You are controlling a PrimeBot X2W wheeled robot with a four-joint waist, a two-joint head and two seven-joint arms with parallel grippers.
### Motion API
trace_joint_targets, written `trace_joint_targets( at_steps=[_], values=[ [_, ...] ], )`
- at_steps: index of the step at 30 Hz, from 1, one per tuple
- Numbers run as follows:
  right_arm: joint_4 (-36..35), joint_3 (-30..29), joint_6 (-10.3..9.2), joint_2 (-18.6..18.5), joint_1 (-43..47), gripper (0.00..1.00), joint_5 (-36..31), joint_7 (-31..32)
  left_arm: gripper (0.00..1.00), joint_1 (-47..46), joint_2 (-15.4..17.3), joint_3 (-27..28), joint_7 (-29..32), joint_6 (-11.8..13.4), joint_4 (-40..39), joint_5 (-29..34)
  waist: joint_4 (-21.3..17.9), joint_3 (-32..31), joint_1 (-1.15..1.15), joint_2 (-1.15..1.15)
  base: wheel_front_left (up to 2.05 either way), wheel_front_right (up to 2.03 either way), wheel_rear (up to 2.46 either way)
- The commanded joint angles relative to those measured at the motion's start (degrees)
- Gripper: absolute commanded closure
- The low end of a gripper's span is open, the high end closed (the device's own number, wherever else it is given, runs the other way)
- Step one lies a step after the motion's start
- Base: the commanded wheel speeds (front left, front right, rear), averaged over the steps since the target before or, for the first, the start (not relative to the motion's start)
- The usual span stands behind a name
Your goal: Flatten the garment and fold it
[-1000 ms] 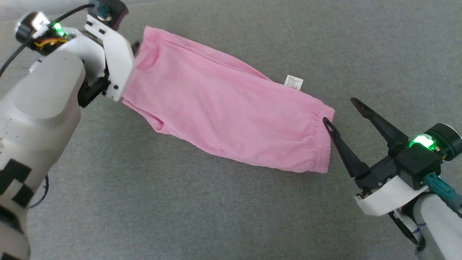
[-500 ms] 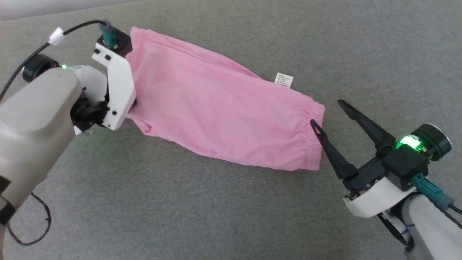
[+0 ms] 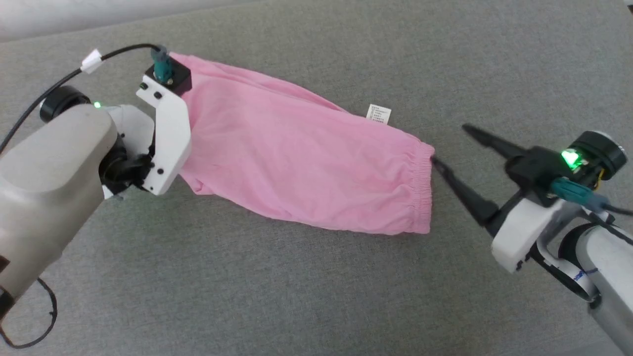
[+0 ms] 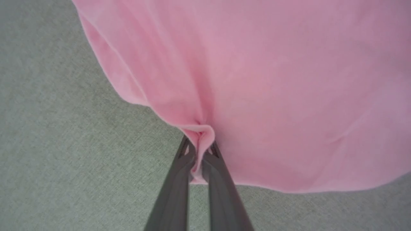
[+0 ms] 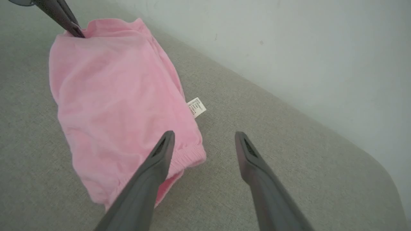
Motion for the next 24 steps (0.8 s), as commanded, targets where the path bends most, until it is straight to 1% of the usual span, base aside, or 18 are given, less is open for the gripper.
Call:
trace_joint_targets(
  at_steps=[1, 3, 5, 7, 10, 13, 15, 16, 20, 24],
  values=[
    [-0.94, 2.65, -0.12, -1.54, -1.99, 0.00, 3.13, 3.57, 1.00, 1.65, 0.25, -0.58, -0.68, -0.04, -0.14, -0.45, 0.95, -1.12, 0.00, -0.01, 0.00, 0.00, 0.00],
    [-2.61, 7.16, -0.12, -4.74, -4.84, 0.00, 8.90, 11.32, 1.00, 1.86, 0.30, -0.59, -2.00, -0.04, -0.27, -0.93, 1.22, -1.56, 0.00, -0.01, 0.00, 0.00, 0.00],
    [-4.00, 10.81, -0.12, -7.18, -7.56, 0.00, 14.22, 18.56, 1.00, 2.11, 0.16, -0.60, -3.07, -0.04, -0.33, -1.42, 1.56, -1.77, 0.00, -0.01, 0.00, 0.00, 0.00],
    [-4.59, 13.24, -0.12, -8.41, -9.73, 0.00, 18.67, 24.01, 1.00, 2.27, -0.09, -0.62, -3.70, -0.04, -0.40, -1.51, 1.96, -1.77, 0.00, -0.01, 0.00, 0.00, 0.00],
    [-2.94, 15.38, -0.12, -8.34, -11.94, 0.00, 22.28, 28.51, 1.00, 2.25, -0.49, -0.66, -4.58, -0.04, -0.71, -1.43, 2.66, -1.28, 0.00, -0.01, 0.00, 0.00, 0.00],
    [0.86, 16.45, -0.12, -5.96, -12.65, 0.00, 24.51, 29.58, 1.00, 1.88, -0.88, -0.68, -5.34, -0.04, -0.92, -1.26, 3.53, -0.35, 0.00, -0.01, 0.00, 0.00, 0.00],
    [4.49, 17.16, -0.12, -4.09, -12.77, 0.00, 24.35, 29.10, 1.00, 1.54, -1.06, -0.69, -5.76, -0.04, -1.02, -1.07, 4.12, 0.36, 0.00, -0.01, 0.00, 0.00, 0.00],
    [4.49, 17.16, -0.12, -4.09, -12.77, 0.00, 24.35, 29.10, 1.00, 1.54, -1.06, -0.69, -5.76, -0.04, -1.02, -1.07, 4.12, 0.36, 0.00, -0.01, 0.00, 0.00, 0.00],
    [12.68, 19.15, -0.12, -0.28, -11.46, 0.00, 24.15, 27.51, 1.00, 0.96, -1.53, -0.71, -6.78, -0.04, -1.01, -0.85, 5.33, 1.42, 0.00, -0.01, 0.00, 0.00, 0.00],
    [17.96, 22.77, -0.12, 1.27, -10.18, 0.00, 24.48, 26.35, 1.00, 1.54, -1.80, -0.74, -7.89, -0.04, -0.84, -1.10, 6.08, 1.36, 0.00, -0.01, 0.00, 0.00, 0.00]
  ],
)
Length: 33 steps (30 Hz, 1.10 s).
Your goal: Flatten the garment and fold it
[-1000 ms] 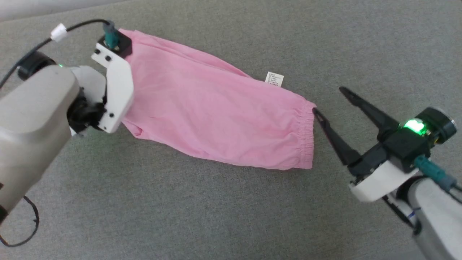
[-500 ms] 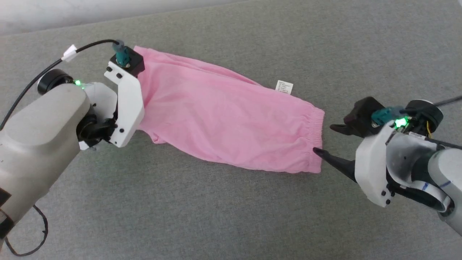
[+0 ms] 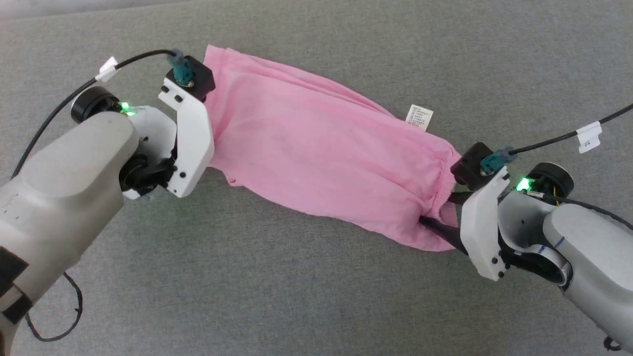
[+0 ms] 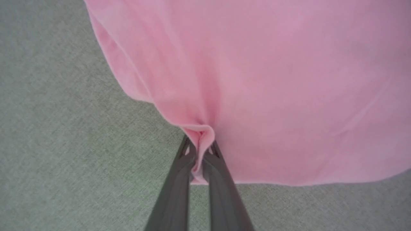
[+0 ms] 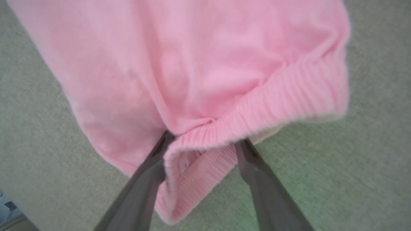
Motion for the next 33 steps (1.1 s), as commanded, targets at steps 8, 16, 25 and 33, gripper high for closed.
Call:
trace_joint_targets(
  at_steps=[8, 16, 25, 33],
  values=[
    [2.60, 4.43, -0.13, -0.96, 0.44, 1.00, 3.28, -7.20, 1.00, 3.37, 0.24, -0.19, -5.29, -0.03, 0.90, -1.32, 1.10, -3.47, 0.02, -0.01, 0.00, 0.00, 0.00],
    [-3.22, 3.17, -0.13, -7.04, 1.91, 1.00, 6.79, -14.35, 1.00, 8.56, 2.51, 1.33, -14.58, 0.63, -4.33, -2.45, 4.59, -10.91, 0.02, -0.01, 0.00, 0.00, 0.00],
    [-7.58, 2.90, -0.13, -12.66, 7.79, 1.00, 11.25, -14.00, 1.00, 22.64, 9.14, 1.24, -22.14, 6.94, -16.75, -3.79, 7.42, -16.00, 0.02, -0.01, 0.00, 0.00, 0.00],
    [-5.90, 4.65, -0.13, -13.10, 11.30, 1.00, 12.69, -11.68, 1.00, 32.77, 8.77, 0.51, -25.92, 11.35, -22.50, -4.52, 8.94, -15.27, 0.02, -0.01, 0.00, 0.00, 0.00]
  ],
)
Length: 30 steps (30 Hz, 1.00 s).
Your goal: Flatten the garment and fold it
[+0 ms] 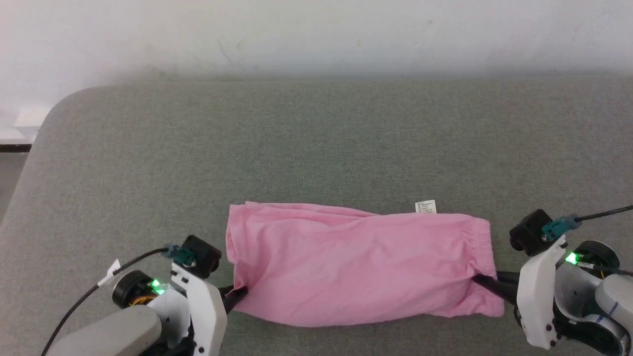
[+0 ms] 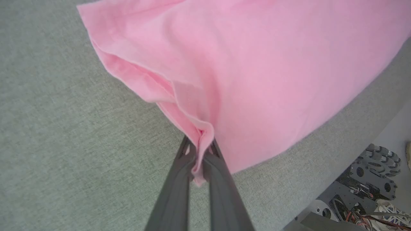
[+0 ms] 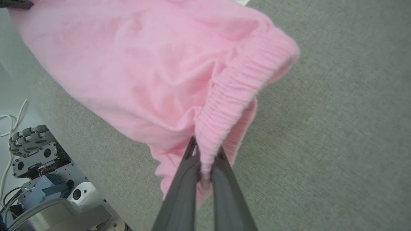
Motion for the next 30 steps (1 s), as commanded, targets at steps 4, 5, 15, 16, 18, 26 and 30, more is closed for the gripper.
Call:
trace_joint_targets(
  at_steps=[4, 5, 15, 16, 18, 26, 30],
  values=[
    [3.63, 2.46, -0.05, 2.00, 1.12, 1.00, -1.49, 1.40, 1.00, 3.28, -2.30, -0.26, -0.92, 0.86, 2.41, 0.05, 0.36, 1.41, 0.02, -0.01, 0.00, 0.00, 0.00],
    [4.43, 2.92, -0.05, 2.46, 1.18, 1.00, -1.90, 1.31, 1.00, 3.68, -2.88, -0.32, -1.02, 0.78, 3.26, 0.28, 0.32, 1.58, 0.02, -0.01, 0.00, 0.00, 0.00],
    [3.84, 0.18, -0.05, 2.01, -0.59, 0.00, -3.63, -2.65, 0.00, 6.11, -4.70, 4.04, -14.93, 6.39, 6.78, 2.73, -0.91, -0.65, 0.02, -0.01, 0.00, 0.00, 0.00],
    [2.29, -0.64, -0.05, 1.29, -0.84, 0.00, -3.87, -2.93, 0.00, 6.56, -4.58, 5.22, -17.79, 7.96, 6.30, 3.17, -0.93, -0.89, 0.02, -0.01, 0.00, 0.00, 0.00],
    [-0.94, -2.46, -0.05, -0.36, -1.25, 0.00, -4.40, -2.92, 0.00, 7.71, -4.49, 7.79, -22.09, 11.60, 5.34, 4.15, -0.92, -1.18, 0.02, -0.01, 0.00, 0.00, 0.00],
    [-7.73, -11.17, -0.05, -4.11, -0.07, 0.00, -7.95, 4.73, 0.00, 16.62, -8.67, 29.38, -24.22, 23.53, -3.07, 19.54, 0.28, -0.95, 0.02, -0.01, 0.00, 0.00, 0.00],
    [-8.00, -14.19, -0.05, -3.65, 2.79, 0.00, -8.48, 11.18, 0.00, 24.61, -13.15, 41.59, -24.23, 26.23, -7.74, 29.80, 1.18, -0.71, 0.02, -0.01, 0.00, 0.00, 0.00]
  ],
)
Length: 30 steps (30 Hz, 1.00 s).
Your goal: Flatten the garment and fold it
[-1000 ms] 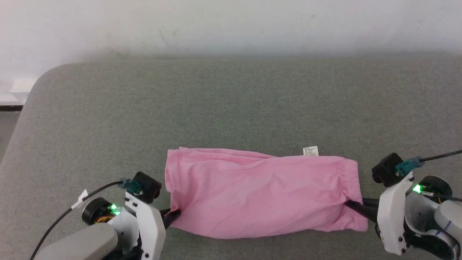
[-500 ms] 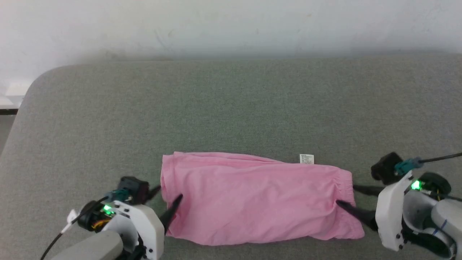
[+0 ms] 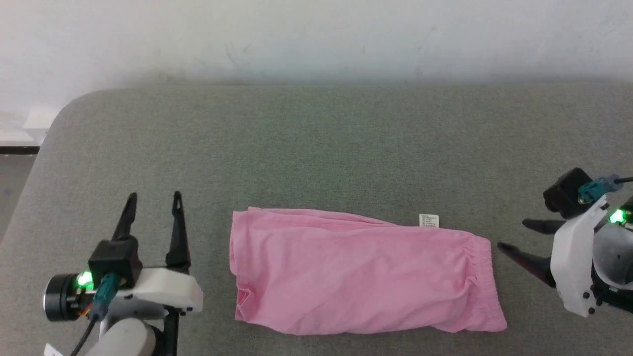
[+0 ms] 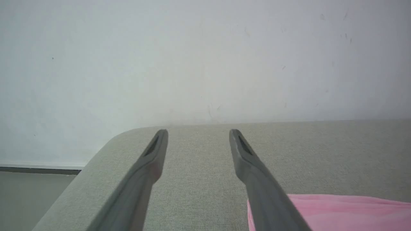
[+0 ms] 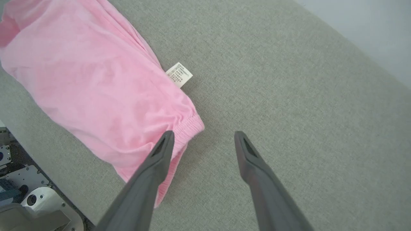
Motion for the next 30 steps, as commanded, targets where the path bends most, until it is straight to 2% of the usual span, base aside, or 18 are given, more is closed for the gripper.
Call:
trace_joint_targets(
  at_steps=[1, 4, 5, 8, 17, 24, 25, 26, 30],
  values=[
    [-0.15, -1.25, -0.05, 0.65, 2.50, 0.00, -0.20, 3.07, 0.00, 4.40, -2.58, 5.24, -0.26, 1.14, -2.53, 5.31, 0.72, 0.37, 0.00, -0.01, 0.00, 0.00, 0.00],
    [0.55, -3.19, -0.05, 2.10, 5.01, 0.00, -0.37, 5.94, 0.00, 8.64, -6.29, 12.02, -0.26, 1.17, -6.12, 12.12, 1.41, 0.83, 0.00, -0.01, 0.00, 0.00, 0.00],
    [0.55, -3.19, -0.05, 2.10, 5.01, 0.00, -0.37, 5.94, 0.00, 8.64, -6.29, 12.02, -0.26, 1.17, -6.12, 12.12, 1.41, 0.83, 0.00, -0.01, 0.00, 0.00, 0.00],
    [2.25, -4.92, -0.05, 4.63, 7.53, 0.00, -0.79, 7.02, 0.00, 12.10, -10.14, 16.44, -0.26, 0.39, -9.25, 17.57, 2.08, 1.42, 0.00, -0.01, 0.00, 0.00, 0.00],
    [13.07, -7.88, -0.05, 14.62, 11.06, 0.00, -2.99, 5.74, 0.00, 15.75, -18.63, 22.79, -0.27, -6.61, -9.22, 26.39, 3.29, 3.71, 0.00, -0.01, 0.00, 0.00, 0.00],
    [18.40, -5.30, -0.05, 18.05, 11.81, 0.00, -3.62, 4.85, 0.00, 14.50, -22.16, 25.19, -0.27, -10.97, -7.37, 30.10, 3.53, 4.53, 0.00, -0.01, 0.00, 0.00, 0.00],
    [18.67, -5.21, -0.05, 18.25, 11.54, 0.56, -3.64, 4.32, 0.00, 14.41, -22.41, 25.63, -0.27, -11.46, -7.18, 30.44, 3.34, 4.59, 0.00, -0.01, 0.00, 0.00, 0.00],
    [18.74, -5.06, -0.05, 18.30, 11.19, 1.00, -3.63, 3.88, 0.00, 14.35, -22.60, 26.02, -0.27, -11.93, -6.97, 30.77, 3.15, 4.65, 0.00, -0.01, 0.00, 0.00, 0.00],
    [17.77, -5.42, -0.05, 17.78, 9.31, 1.00, -3.14, 1.34, 0.00, 14.45, -22.92, 27.05, -0.27, -13.18, -7.12, 32.38, 2.27, 4.53, 0.00, -0.01, 0.00, 0.00, 0.00]
  ],
)
